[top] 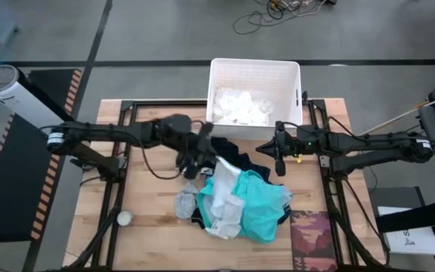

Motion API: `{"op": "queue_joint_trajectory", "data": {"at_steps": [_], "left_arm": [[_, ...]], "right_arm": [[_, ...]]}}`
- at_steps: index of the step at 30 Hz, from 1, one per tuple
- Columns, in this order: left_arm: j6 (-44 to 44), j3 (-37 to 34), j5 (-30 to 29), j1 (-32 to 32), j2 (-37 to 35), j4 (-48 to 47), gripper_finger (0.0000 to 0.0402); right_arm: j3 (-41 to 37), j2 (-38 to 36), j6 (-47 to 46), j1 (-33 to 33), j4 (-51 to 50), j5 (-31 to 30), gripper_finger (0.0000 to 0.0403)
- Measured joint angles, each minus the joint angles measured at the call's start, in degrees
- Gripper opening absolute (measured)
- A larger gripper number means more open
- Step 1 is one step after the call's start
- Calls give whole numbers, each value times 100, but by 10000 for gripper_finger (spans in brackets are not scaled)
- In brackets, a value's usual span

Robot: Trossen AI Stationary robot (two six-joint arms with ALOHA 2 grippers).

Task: Sort clothes
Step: Put the white sock into the white laundry bin

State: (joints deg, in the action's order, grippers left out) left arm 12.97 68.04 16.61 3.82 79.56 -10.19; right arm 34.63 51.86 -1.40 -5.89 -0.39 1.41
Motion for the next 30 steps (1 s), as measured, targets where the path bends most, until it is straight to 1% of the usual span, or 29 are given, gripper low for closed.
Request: {"op": "queue_joint_trajectory", "data": {"at_steps": [2,5,11,18,21,24,30], "left_arm": [[179,299,-327,17,-66,-69,1],[294,799,-557,114,-85,-118,0],[392,1730,-578,598,-21,-125,0],[551,2591,-573,1328,163,-88,0],[603,2960,-474,1540,383,-74,0],[606,3327,-237,1761,674,-86,0],[549,3972,-177,2063,1448,-155,0]], "right_arm": [[0,0,1,0,7,0,0],[0,-2,-7,0,26,0,0],[0,-2,-7,0,27,0,0],[0,-2,-7,-1,71,-2,0],[2,-1,-8,-2,109,-2,0],[2,-2,-73,-1,118,-4,0],[2,0,-98,-2,117,-4,0]]}}
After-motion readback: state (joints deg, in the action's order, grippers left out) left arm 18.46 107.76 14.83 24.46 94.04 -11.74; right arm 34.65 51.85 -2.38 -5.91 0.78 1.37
